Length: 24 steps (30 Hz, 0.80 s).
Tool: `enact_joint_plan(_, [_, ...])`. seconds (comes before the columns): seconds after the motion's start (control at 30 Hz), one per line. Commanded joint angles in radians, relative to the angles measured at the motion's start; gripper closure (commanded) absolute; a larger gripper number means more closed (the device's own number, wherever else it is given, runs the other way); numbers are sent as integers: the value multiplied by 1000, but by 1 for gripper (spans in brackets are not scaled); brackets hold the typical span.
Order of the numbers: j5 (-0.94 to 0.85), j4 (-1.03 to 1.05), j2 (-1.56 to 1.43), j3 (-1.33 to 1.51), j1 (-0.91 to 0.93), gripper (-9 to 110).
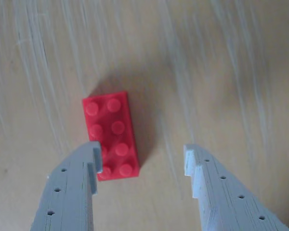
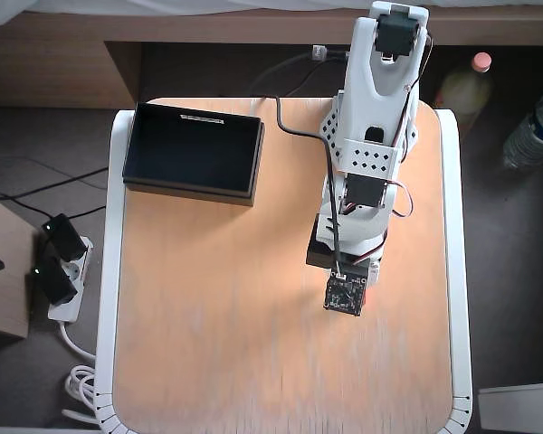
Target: Grasp a lego block and put it in the bin.
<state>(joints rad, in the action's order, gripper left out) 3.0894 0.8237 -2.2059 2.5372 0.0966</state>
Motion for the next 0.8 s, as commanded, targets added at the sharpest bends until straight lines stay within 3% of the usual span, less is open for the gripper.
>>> enact_joint_plan(0.0, [-2,-23,-51,-106,-26,83])
enact_joint_plan(0.77, [46,-89,17,-28,-101,83])
